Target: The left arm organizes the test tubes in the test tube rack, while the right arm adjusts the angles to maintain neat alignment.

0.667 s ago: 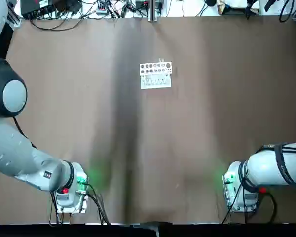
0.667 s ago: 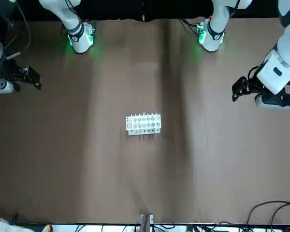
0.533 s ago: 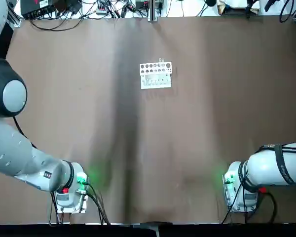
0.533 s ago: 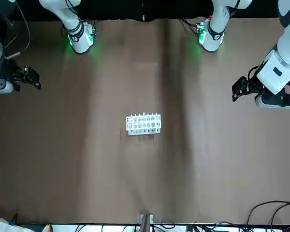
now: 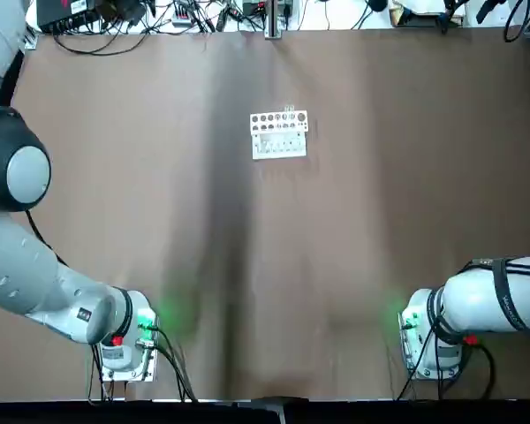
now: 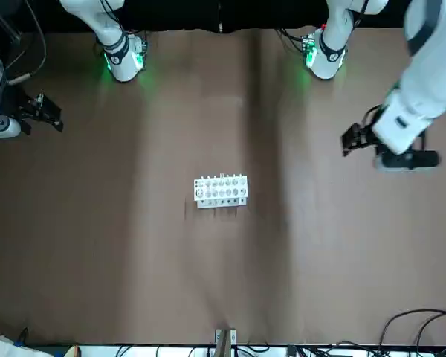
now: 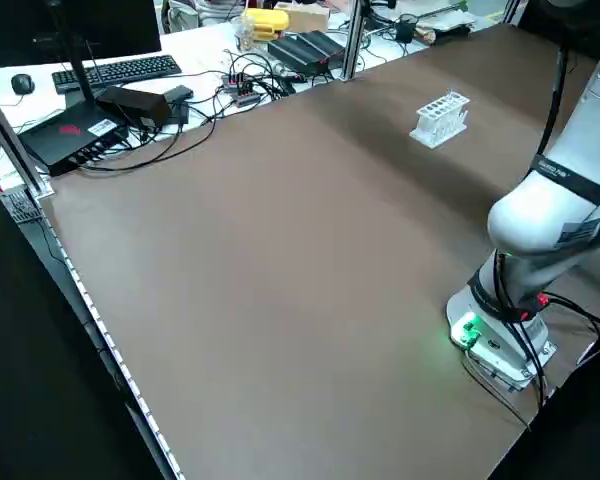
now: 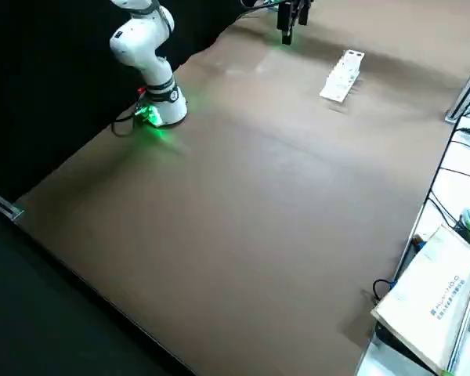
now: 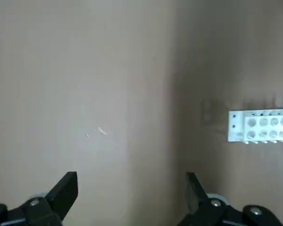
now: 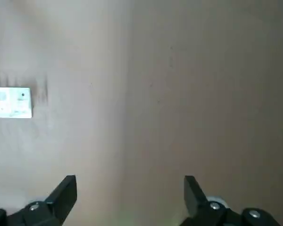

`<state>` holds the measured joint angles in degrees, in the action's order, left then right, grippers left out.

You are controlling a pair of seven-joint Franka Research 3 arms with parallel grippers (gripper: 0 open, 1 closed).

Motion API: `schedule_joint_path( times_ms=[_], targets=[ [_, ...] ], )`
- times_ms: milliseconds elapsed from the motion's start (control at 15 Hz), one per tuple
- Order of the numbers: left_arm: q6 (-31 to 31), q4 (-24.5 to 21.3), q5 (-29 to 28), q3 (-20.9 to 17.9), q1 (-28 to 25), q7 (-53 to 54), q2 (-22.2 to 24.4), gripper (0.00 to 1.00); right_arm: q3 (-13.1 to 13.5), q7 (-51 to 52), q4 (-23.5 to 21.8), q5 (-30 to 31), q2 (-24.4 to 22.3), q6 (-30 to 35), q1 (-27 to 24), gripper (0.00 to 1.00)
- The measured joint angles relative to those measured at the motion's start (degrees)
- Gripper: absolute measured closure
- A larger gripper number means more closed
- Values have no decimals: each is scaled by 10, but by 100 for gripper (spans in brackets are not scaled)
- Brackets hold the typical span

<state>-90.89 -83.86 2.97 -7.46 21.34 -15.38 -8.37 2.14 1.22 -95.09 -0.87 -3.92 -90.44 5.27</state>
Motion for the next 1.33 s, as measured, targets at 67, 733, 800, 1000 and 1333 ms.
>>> schedule_joint_path(
  times_ms=[67,733,800,1000,1333],
  targets=[
    [-17,-12,1,4,18,-40,-7,0,-2,1,0,-1,0,1,4,0],
    [-313,-32,1,13,218,-370,-184,1,-9,1,-5,-23,5,-14,97,0],
    [-352,-31,1,13,231,-390,-203,0,-9,1,-5,-39,9,-15,103,0],
    [-430,-30,1,13,267,-436,-251,0,-9,2,-5,-68,19,-16,116,0],
    [-445,-28,1,13,297,-445,-277,0,-9,2,-4,-71,51,-64,137,0]
  ],
)
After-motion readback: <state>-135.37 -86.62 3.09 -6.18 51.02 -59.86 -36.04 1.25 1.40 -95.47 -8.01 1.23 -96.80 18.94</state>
